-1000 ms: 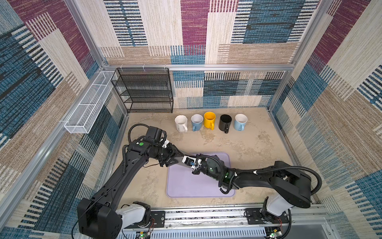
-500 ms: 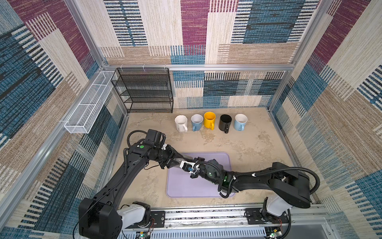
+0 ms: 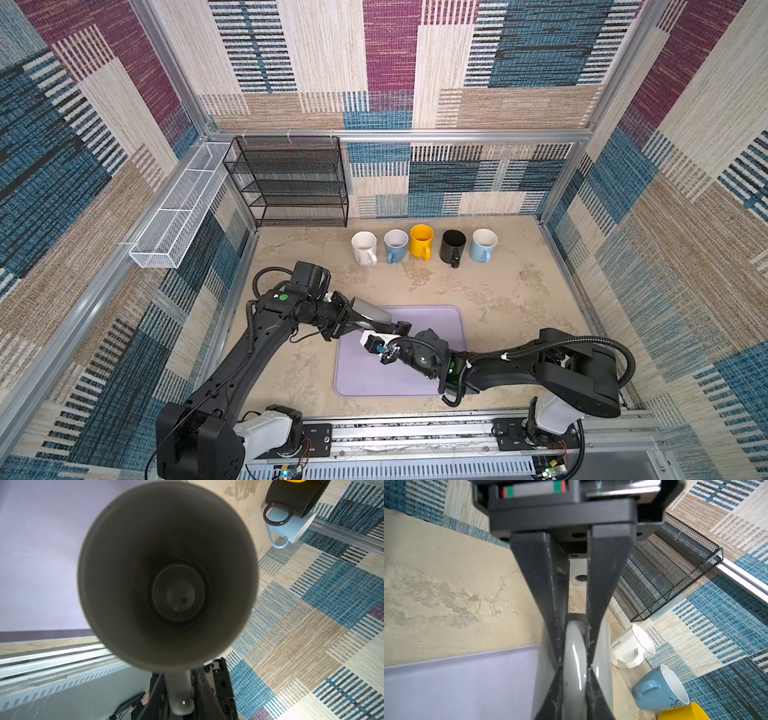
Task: Turn the mug right side up
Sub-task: Pass the mug.
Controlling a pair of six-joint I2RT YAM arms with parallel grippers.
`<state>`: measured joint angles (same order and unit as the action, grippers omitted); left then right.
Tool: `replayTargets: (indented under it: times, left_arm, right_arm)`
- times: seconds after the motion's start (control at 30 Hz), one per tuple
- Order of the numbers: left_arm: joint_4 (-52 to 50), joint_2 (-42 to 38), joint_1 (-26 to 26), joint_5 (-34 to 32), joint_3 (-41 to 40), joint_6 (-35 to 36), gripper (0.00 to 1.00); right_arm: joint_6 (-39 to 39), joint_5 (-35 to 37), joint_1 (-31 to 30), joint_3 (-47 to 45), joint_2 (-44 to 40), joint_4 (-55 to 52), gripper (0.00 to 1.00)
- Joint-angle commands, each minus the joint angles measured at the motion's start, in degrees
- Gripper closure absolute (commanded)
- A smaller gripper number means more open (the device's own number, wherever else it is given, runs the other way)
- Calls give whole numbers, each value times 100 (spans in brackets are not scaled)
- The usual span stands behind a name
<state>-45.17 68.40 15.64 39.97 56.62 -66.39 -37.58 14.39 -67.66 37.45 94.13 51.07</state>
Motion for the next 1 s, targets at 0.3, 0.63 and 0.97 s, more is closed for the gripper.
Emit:
replayTargets:
  times: [0.3,0.63,0.97]
  left_arm:
    - [69,-59,-5,-821,253,844,100]
    - [662,-414,-3,-1189,-162,820,100]
    - [1006,-368,-2,-1525,-175,1229,100]
  right_arm:
    - [-20,-274,-56,134,26,647,100]
    - [495,-315,-55,579,363,61,76]
    - [905,-253,-48,429,147,-44,48]
